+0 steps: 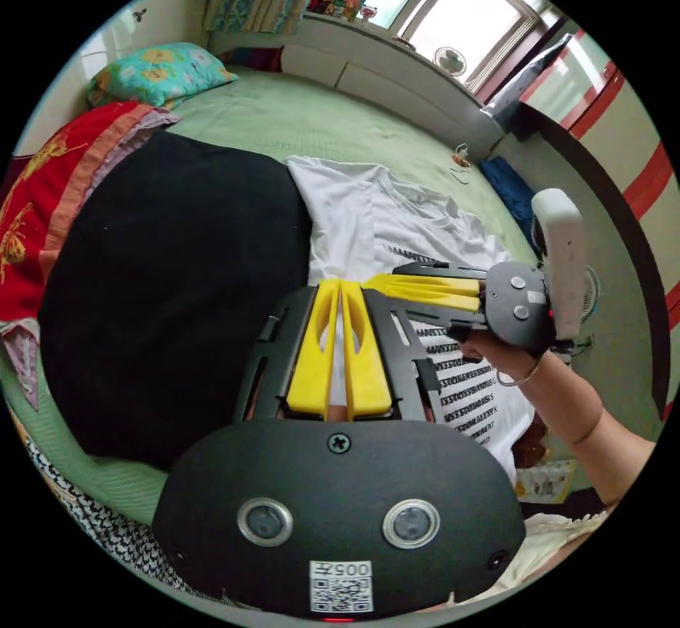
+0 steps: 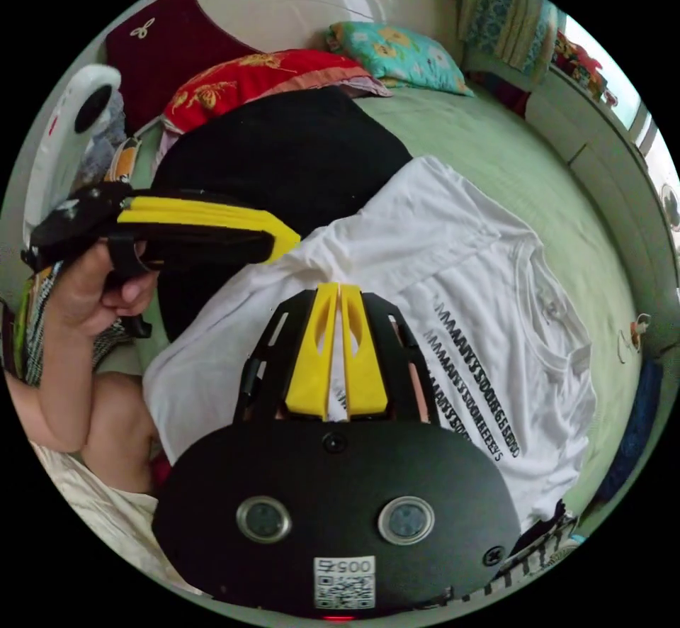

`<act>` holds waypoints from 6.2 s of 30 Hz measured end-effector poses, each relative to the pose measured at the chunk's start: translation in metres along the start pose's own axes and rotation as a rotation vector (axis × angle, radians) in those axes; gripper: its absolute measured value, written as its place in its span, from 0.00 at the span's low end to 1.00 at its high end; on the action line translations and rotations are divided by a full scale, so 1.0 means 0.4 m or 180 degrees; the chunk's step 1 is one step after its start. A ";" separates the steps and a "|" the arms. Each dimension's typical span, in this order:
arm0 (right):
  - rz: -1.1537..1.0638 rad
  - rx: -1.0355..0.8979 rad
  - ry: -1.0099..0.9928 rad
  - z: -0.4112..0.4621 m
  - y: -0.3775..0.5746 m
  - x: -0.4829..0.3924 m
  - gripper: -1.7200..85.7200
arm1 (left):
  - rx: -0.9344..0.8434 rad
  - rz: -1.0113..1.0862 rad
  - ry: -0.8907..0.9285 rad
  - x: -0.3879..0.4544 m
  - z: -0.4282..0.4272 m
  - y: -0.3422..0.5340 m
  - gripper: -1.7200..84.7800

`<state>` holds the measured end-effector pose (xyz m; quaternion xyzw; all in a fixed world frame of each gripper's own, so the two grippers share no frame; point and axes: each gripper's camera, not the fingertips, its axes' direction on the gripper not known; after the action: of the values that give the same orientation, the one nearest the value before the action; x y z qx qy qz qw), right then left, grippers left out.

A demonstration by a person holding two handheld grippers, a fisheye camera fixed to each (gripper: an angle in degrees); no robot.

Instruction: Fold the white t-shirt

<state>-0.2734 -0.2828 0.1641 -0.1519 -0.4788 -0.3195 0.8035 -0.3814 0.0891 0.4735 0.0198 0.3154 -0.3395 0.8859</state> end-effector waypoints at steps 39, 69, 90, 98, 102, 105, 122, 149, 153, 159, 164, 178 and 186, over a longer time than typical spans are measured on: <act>0.3279 -0.0726 -0.0047 -0.460 0.677 1.306 0.12 | -0.0503 0.1171 0.0282 0.591 0.774 -0.027 0.01; 0.2076 -0.0662 0.0367 -0.459 0.224 0.950 0.09 | -0.0220 0.0693 0.0692 0.485 0.835 -0.132 0.01; 0.2146 -0.0306 -0.0260 -0.557 0.622 0.961 0.04 | -0.0231 0.0688 0.0657 0.461 0.829 -0.162 0.01; 0.1387 -0.0083 -0.0134 -0.599 0.581 0.808 0.04 | -0.0234 0.0628 0.0680 0.436 0.804 -0.168 0.01; 0.1101 -0.0593 -0.0386 -0.514 0.579 0.762 0.16 | -0.0258 0.0638 0.0663 0.429 0.788 -0.168 0.01; 0.1199 -0.0425 -0.0231 -0.531 0.593 0.785 0.18 | -0.0266 0.0635 0.0660 0.422 0.775 -0.170 0.01; 0.2828 0.0174 -0.0310 -0.365 0.573 1.176 0.05 | -0.0453 0.0641 0.0497 0.378 0.691 -0.167 0.01; 0.1766 -0.0536 0.0643 -0.235 0.638 0.458 0.09 | -0.0109 0.0396 0.0318 0.224 0.321 -0.129 0.01; 0.2131 -0.0660 0.0915 -0.212 0.658 0.437 0.01 | 0.0001 0.0261 0.0342 0.168 0.241 -0.121 0.01; 0.2445 -0.0710 0.0617 -0.171 0.692 0.414 0.02 | 0.0127 0.0057 0.0270 0.080 0.131 -0.110 0.01; 0.2288 -0.0660 0.0864 -0.200 0.648 0.328 0.05 | 0.0202 -0.0037 0.0030 0.022 0.045 -0.097 0.01; 0.1951 -0.0230 0.1100 -0.070 0.467 0.072 0.01 | 0.0130 -0.0390 -0.0263 -0.088 -0.114 -0.052 0.01; 0.0860 0.0600 0.0118 -0.025 0.065 -0.161 0.01 | 0.0086 -0.0300 -0.0178 -0.056 -0.142 -0.038 0.01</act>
<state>-0.2714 -0.2451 0.1051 -0.1329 -0.4670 -0.1650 0.8585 -0.4345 0.1049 0.4436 0.0074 0.2865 -0.3856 0.8770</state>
